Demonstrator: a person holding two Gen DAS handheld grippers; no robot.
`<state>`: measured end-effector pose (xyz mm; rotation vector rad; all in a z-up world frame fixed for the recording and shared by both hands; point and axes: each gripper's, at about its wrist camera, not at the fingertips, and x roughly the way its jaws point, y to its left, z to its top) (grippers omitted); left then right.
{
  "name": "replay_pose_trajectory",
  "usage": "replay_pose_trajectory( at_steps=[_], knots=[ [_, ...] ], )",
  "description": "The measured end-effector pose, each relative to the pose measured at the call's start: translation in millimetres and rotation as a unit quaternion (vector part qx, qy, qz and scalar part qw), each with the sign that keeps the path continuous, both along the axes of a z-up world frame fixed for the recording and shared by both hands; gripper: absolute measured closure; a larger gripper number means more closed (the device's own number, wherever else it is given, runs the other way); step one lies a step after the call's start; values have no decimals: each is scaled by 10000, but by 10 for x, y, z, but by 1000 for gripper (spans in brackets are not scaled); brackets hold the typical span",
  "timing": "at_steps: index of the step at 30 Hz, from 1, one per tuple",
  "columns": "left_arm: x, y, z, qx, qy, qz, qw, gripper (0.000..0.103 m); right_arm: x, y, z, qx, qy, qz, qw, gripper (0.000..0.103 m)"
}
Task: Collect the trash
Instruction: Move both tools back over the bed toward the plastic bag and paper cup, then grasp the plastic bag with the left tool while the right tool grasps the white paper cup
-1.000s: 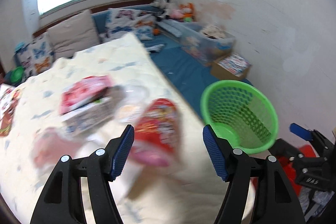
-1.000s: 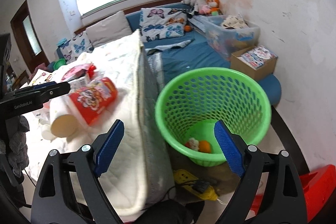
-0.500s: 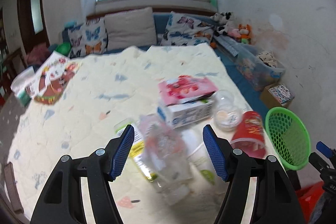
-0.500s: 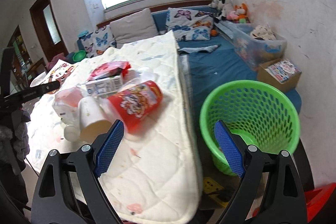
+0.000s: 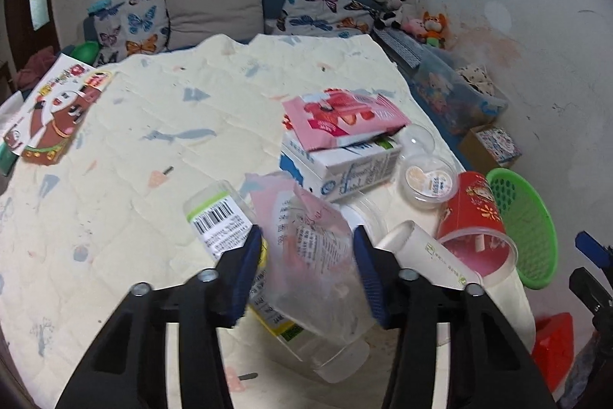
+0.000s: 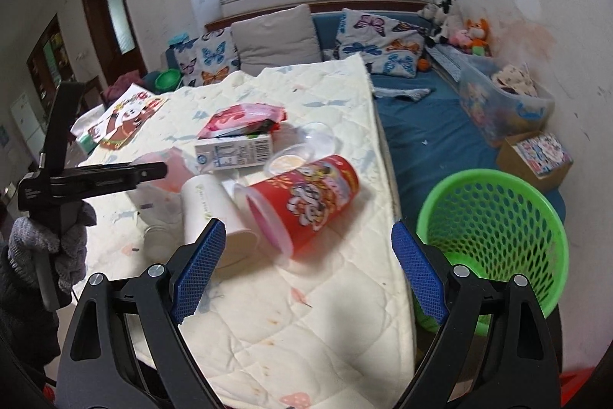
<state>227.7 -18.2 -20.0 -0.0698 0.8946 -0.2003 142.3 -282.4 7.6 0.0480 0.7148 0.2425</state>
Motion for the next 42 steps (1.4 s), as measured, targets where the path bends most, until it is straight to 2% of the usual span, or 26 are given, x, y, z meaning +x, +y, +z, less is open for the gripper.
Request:
replay_pose_trajectory(
  at_steps=[4, 6, 9, 14, 20, 26, 31, 42],
  knots=[
    [-21, 30, -9, -123, 11, -45, 9999, 76, 20, 160, 23, -100, -8, 215, 9997, 15],
    [-35, 71, 0, -220, -11, -17, 9998, 89, 19, 285, 40, -182, -30, 393, 9991, 15],
    [-70, 129, 25, -332, -70, -7, 9994, 97, 35, 478, 62, -357, -79, 634, 9973, 15],
    [-179, 225, 157, -382, -334, 7, 9987, 99, 81, 767, 48, -544, -95, 1024, 9932, 17],
    [-325, 460, 412, -613, -696, 160, 9956, 99, 150, 1088, -56, -790, 43, 1455, 9862, 23],
    [-405, 678, 524, -795, -850, 310, 9927, 99, 292, 1338, -231, -1149, 289, 1775, 9770, 31],
    [-430, 772, 516, -820, -868, 340, 9923, 99, 399, 1451, -377, -1500, 459, 1831, 9705, 31],
    [-410, 838, 443, -935, -821, 320, 9917, 99, 527, 1616, -689, -2576, 473, 1675, 9505, 33]
  ],
)
